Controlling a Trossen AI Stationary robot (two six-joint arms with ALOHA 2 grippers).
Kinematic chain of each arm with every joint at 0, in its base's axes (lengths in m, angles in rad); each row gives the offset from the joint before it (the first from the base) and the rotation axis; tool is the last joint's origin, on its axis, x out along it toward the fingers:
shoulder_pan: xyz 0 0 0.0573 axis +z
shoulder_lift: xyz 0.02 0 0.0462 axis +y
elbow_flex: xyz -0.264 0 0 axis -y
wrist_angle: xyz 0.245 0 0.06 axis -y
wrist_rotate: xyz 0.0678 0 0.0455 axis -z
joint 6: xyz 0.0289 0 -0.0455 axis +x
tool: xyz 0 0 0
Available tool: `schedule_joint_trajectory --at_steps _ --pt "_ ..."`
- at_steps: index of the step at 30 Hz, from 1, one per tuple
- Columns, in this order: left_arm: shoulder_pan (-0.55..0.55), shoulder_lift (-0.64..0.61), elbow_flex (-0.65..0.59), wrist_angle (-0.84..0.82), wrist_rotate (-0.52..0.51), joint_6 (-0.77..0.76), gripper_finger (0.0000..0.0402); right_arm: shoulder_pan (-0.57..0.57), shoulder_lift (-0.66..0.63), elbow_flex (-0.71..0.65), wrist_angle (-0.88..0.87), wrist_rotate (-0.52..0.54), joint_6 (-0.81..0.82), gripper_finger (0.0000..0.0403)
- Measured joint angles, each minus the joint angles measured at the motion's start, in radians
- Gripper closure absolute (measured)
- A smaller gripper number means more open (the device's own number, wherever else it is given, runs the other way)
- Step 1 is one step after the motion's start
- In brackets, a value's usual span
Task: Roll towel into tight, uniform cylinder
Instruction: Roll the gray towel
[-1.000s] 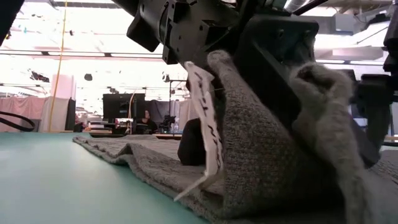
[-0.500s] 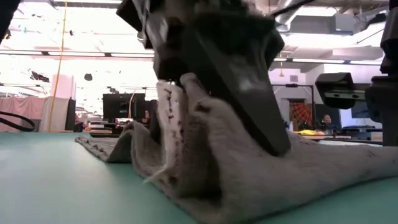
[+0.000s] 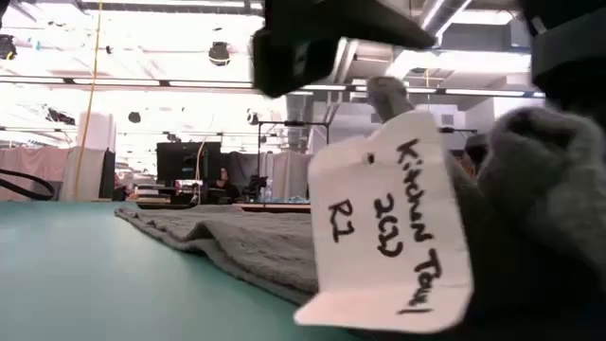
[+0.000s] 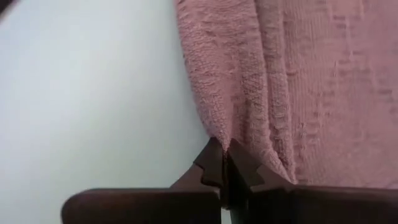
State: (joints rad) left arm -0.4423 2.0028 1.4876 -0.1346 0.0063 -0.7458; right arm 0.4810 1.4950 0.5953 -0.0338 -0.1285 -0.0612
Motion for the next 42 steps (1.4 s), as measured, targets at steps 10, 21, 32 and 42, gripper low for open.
schedule_joint_trajectory --at_steps 10,21,32,42 --pt "-0.016 0.039 0.002 0.089 -0.095 0.159 0.0280 -0.184 -0.002 0.002 -0.017 -0.345 0.146 0.0384" --pt "-0.008 0.201 -0.002 0.089 -0.106 0.094 0.0280 -0.352 -0.001 0.005 -0.043 -0.522 0.221 0.0380" --pt "-0.007 0.209 0.003 0.116 -0.063 0.105 0.0281 -0.388 -0.001 0.017 -0.062 -0.533 0.195 0.0380" --pt "-0.014 0.209 0.003 0.133 -0.059 0.089 0.0281 -0.461 0.098 0.075 -0.113 -0.638 0.181 0.0381"
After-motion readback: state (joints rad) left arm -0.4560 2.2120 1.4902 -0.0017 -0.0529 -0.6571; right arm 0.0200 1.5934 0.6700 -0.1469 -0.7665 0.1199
